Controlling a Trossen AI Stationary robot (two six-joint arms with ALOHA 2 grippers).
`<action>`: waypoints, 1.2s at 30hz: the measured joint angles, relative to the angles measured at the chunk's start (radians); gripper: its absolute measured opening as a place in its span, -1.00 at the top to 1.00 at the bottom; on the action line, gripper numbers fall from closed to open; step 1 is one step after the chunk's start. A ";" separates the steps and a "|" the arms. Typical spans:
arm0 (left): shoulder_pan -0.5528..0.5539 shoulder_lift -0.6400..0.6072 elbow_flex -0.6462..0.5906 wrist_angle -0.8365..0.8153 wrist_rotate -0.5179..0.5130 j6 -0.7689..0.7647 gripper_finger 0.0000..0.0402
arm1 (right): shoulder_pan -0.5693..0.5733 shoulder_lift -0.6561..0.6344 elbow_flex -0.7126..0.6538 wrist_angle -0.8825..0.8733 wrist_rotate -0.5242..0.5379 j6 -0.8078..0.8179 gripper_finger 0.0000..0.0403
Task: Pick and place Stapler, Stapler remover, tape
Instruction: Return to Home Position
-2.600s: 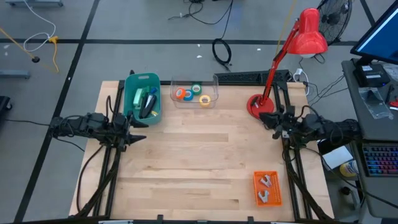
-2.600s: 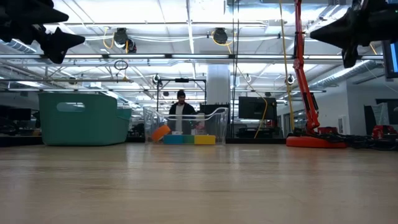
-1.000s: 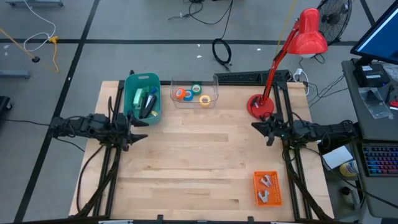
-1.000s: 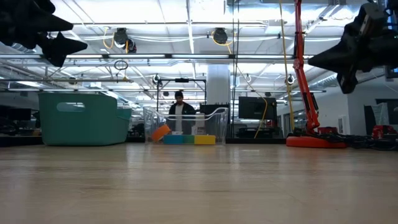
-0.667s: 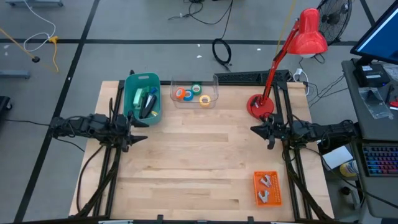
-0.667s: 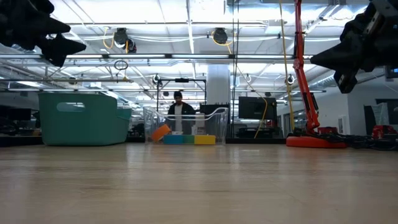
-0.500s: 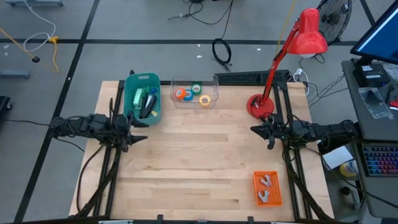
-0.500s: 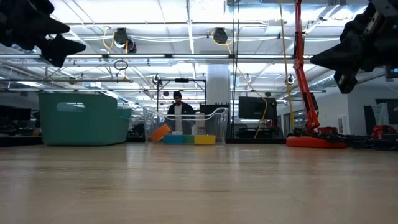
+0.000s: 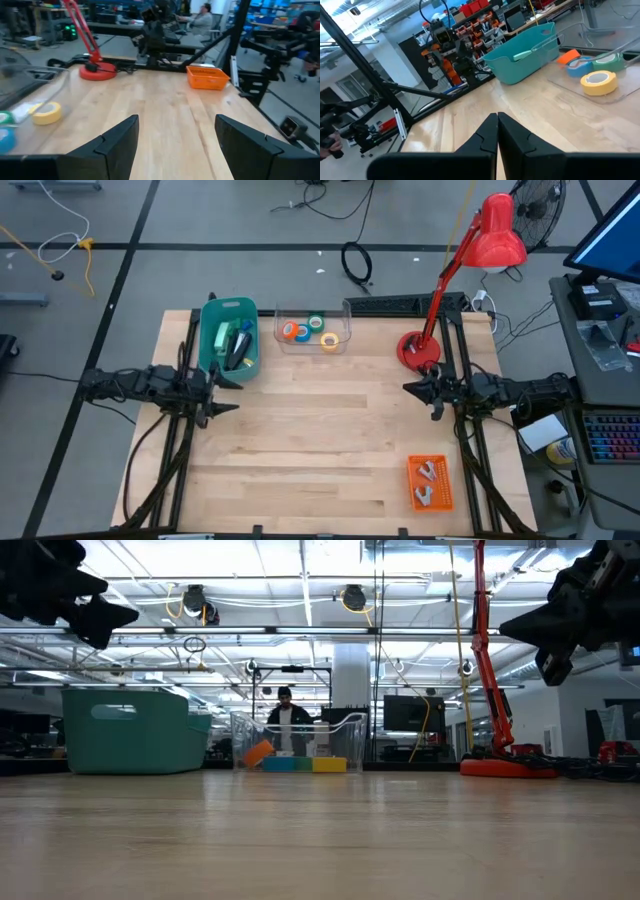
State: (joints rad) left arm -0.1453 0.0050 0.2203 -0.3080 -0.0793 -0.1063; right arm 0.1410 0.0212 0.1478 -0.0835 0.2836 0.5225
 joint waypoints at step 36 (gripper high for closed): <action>0.000 0.000 -0.136 0.105 0.078 -0.009 -0.33 | 0.000 0.000 0.000 -0.003 0.002 -0.119 0.99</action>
